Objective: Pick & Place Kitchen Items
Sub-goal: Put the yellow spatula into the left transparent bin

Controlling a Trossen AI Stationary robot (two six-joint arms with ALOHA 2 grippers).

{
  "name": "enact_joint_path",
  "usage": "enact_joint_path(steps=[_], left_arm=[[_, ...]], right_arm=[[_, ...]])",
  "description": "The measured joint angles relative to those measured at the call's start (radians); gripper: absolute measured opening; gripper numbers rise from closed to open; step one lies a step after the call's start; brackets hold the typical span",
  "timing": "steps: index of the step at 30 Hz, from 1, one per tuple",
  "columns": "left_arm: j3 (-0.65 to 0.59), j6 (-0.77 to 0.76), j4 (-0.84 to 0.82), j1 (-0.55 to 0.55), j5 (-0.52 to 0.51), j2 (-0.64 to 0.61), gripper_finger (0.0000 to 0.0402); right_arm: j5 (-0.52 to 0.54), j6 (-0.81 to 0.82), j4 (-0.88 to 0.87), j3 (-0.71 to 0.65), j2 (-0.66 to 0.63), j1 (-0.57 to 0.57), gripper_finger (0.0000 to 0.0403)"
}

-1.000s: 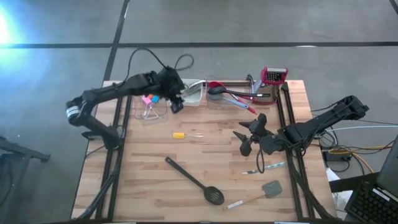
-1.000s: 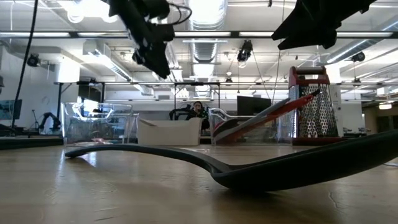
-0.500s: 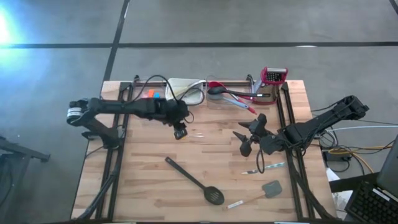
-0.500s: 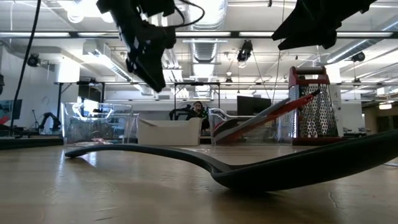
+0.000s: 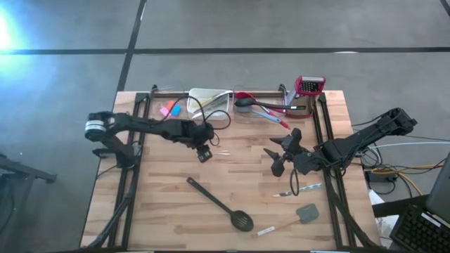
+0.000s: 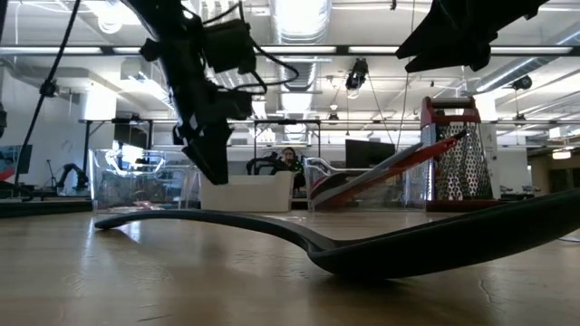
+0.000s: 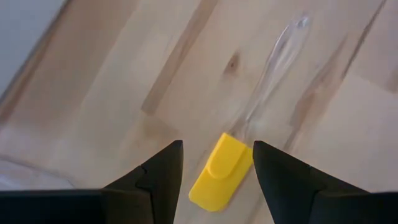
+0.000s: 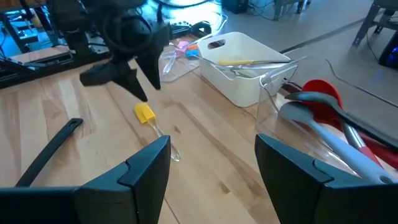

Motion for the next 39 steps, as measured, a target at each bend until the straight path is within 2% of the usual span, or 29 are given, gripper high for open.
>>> enact_joint_path(steps=[12,19,26,39], left_arm=[[0.002,0.04,0.005,-0.007,0.05,0.102,0.02],[0.0,0.044,0.012,-0.007,0.131,0.158,0.02],[0.01,0.06,0.011,-0.014,0.056,0.192,0.02],[0.011,0.071,0.075,-0.011,-0.024,0.225,0.02]], right_arm=[[0.001,0.0,-0.001,0.0,0.0,0.0,0.0226],[0.001,0.0,-0.005,0.0,0.0,0.0,0.0226],[0.001,0.0,-0.016,0.0,0.0,0.0,0.0226],[0.003,0.0,-0.021,0.0,0.0,0.0,0.0226]])
